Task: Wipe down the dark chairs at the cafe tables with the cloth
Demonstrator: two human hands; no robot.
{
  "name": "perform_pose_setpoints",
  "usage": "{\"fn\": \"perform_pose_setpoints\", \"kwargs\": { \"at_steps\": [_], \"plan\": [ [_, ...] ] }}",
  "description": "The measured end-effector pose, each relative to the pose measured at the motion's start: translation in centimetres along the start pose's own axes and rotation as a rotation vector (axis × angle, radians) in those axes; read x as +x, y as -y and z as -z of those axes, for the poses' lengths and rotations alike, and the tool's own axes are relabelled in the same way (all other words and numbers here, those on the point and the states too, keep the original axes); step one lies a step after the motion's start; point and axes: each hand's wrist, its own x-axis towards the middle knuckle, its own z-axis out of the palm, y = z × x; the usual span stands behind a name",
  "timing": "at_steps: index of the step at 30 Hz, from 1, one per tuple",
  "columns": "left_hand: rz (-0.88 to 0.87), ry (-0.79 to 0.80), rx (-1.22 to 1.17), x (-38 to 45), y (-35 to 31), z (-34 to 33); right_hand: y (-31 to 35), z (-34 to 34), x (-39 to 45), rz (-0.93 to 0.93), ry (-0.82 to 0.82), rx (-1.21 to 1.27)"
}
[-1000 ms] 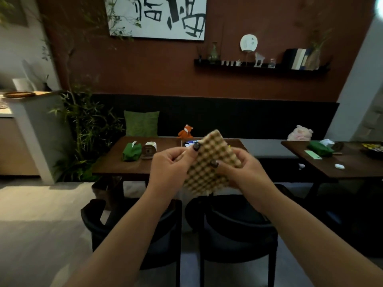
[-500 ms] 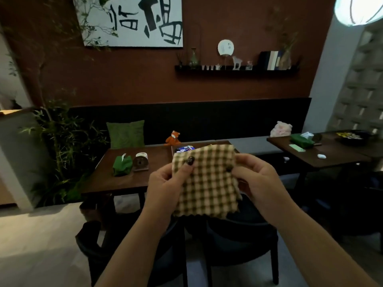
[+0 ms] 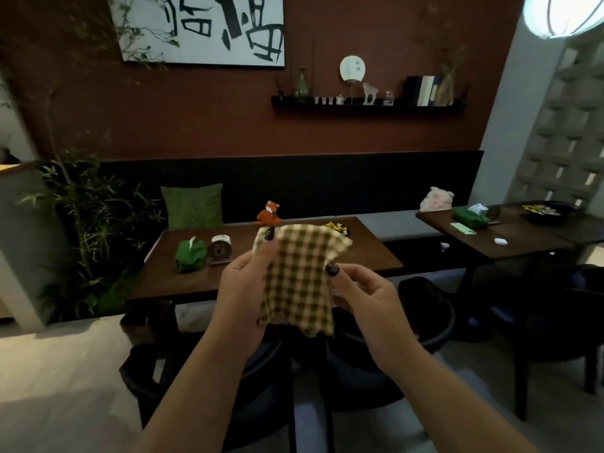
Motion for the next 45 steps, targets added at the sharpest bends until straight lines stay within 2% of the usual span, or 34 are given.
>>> {"fn": "perform_pose_setpoints", "kwargs": {
  "at_steps": [2,5,8,10,12,15,18,21,23,25,27,31,38,42,45],
  "plan": [
    [-0.017,-0.028,0.022,0.0,-0.4,0.5,0.1,-1.0,0.4,0.004,0.051,-0.007],
    [-0.096,-0.096,0.091,0.0,-1.1,2.0,0.2,-2.1,1.3,0.063,0.027,-0.040],
    [-0.138,-0.130,0.155,0.3,-1.8,4.2,0.0,-3.7,2.4,0.046,-0.013,0.031],
    [-0.150,-0.146,0.178,0.5,-2.3,5.8,-0.3,-5.3,2.8,0.023,0.038,0.055],
    [-0.168,-0.161,0.207,0.9,-2.6,7.2,-1.0,-7.3,3.1,0.002,0.089,-0.003],
    [-0.200,-0.201,0.249,1.5,-2.9,9.5,-2.1,-9.7,3.6,-0.010,0.039,-0.021],
    [-0.184,-0.220,0.308,2.5,-2.3,12.3,-3.6,-11.3,4.2,-0.131,-0.025,0.142],
    [-0.160,-0.168,0.388,3.7,-0.8,14.4,-5.8,-12.9,4.7,-0.315,0.067,0.260],
    [-0.160,-0.142,0.439,4.7,0.9,15.5,-7.9,-13.4,5.1,-0.356,0.076,0.211],
    [-0.138,-0.143,0.473,6.2,2.9,16.5,-10.3,-13.0,5.7,-0.372,0.018,0.121],
    [-0.084,-0.153,0.479,8.0,5.3,17.5,-12.6,-11.6,6.7,-0.386,-0.043,0.022],
    [0.136,-0.169,0.383,12.9,10.5,19.1,-17.6,-6.9,10.0,-0.390,-0.205,-0.244],
    [0.387,-0.228,0.322,22.1,19.5,21.4,-27.6,0.6,18.1,-0.525,-0.590,-0.398],
    [0.485,-0.257,0.327,25.4,24.6,23.0,-32.9,0.4,21.8,-0.534,-0.596,-0.547],
    [0.585,-0.274,0.301,27.2,28.7,24.3,-37.4,-0.9,22.6,-0.515,-0.459,-0.507]
  ]
}}
